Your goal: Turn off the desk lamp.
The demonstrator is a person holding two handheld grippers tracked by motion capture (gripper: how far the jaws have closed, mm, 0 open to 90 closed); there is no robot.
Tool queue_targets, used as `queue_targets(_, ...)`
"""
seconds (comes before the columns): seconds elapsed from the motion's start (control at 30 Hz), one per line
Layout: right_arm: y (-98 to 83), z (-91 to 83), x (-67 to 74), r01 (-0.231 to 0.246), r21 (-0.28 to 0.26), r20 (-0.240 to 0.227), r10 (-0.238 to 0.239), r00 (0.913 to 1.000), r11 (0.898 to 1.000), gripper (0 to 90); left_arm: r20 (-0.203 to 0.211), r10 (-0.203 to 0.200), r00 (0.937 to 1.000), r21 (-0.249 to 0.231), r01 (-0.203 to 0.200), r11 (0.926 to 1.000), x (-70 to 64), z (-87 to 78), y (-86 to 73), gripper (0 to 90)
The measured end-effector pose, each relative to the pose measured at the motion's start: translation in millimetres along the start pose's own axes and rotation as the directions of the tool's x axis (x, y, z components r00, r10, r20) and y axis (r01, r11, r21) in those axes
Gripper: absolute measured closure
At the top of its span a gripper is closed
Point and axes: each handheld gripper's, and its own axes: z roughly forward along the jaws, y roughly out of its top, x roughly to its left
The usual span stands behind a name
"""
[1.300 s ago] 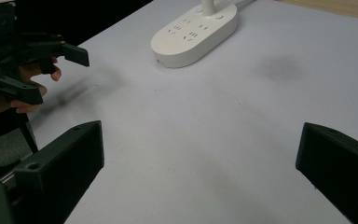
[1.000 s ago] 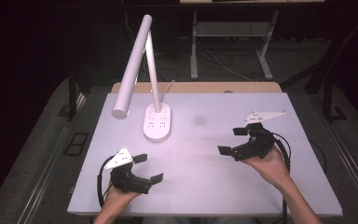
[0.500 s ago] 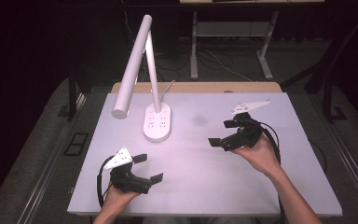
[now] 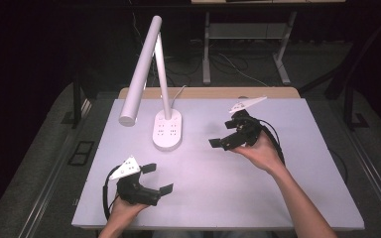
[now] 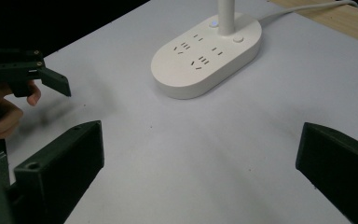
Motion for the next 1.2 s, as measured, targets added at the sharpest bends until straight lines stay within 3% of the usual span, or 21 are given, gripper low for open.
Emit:
queue_targets(0.8,39.4,39.5,-21.1,-0.019,-0.028,-0.004,0.019,0.9998,0.999,0.9,-0.002,0.006,1.0,0.001,-0.006,1.0,3.3,-1.4,0.8,0.0)
queue_targets(0.97,48.8,51.5,-27.5,-0.054,-0.031,-0.002,0.054,0.9986,0.998,0.9,-0.003,0.007,1.0,-0.001,-0.007,1.0,3.7,-2.4,0.9,0.0)
queue_targets(1.2,59.7,62.9,-31.2,-0.065,-0.045,0.0,0.065,0.9979,0.997,0.9,-0.001,0.004,1.0,-0.005,-0.004,1.0,3.6,-3.4,1.2,0.0)
